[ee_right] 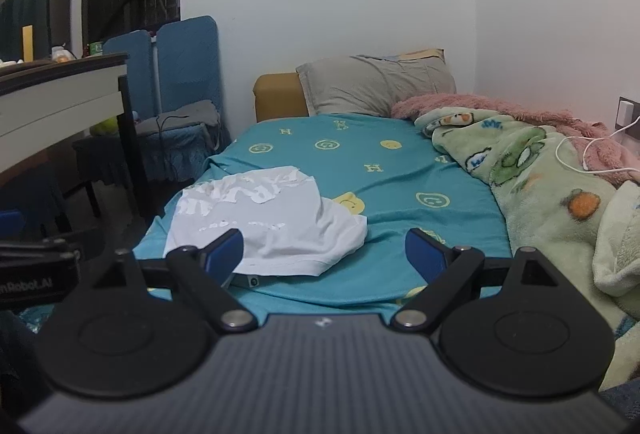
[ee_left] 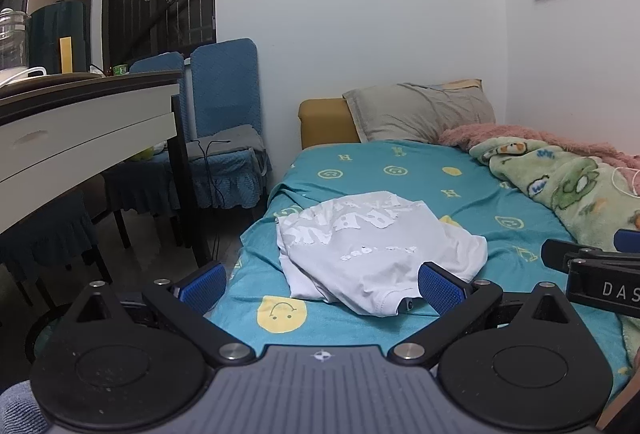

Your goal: Fold clothes

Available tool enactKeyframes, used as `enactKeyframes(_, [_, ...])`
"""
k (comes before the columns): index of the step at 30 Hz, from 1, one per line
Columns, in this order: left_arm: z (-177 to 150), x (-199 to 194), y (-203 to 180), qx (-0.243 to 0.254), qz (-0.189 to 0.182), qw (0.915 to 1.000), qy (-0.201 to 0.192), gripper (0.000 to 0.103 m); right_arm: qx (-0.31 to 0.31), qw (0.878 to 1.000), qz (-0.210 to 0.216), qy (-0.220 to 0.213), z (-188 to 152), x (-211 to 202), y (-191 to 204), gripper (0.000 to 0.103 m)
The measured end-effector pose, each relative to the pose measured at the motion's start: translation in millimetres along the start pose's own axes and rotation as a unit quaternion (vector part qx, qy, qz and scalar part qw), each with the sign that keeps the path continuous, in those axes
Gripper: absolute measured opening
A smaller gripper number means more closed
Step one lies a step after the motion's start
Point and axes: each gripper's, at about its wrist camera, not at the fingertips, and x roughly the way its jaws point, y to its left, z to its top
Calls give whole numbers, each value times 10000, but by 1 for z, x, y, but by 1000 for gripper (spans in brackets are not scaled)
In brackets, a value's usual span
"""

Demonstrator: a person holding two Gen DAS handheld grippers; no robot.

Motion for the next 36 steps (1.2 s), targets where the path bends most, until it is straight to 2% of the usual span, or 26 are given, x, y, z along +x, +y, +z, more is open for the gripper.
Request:
enactKeyframes(4, [-1,-2,1,-26,-4,10000,27,103,110,9999,68,-34,-3,2,-1,89])
enactKeyframes(9, [-2,-4,2,-38,-11,10000,53,103,159,9998,54,-77,10,-6,-6,89])
enactKeyframes(13, [-1,-3,1,-11,-3,10000,52,103,83,9998,-1,-196,-2,-6,2,89])
enactKeyframes(36, [-7,-3,-6,112,71,9999,-40,103,187,9995,-31,-237,-1,-8,-1,89])
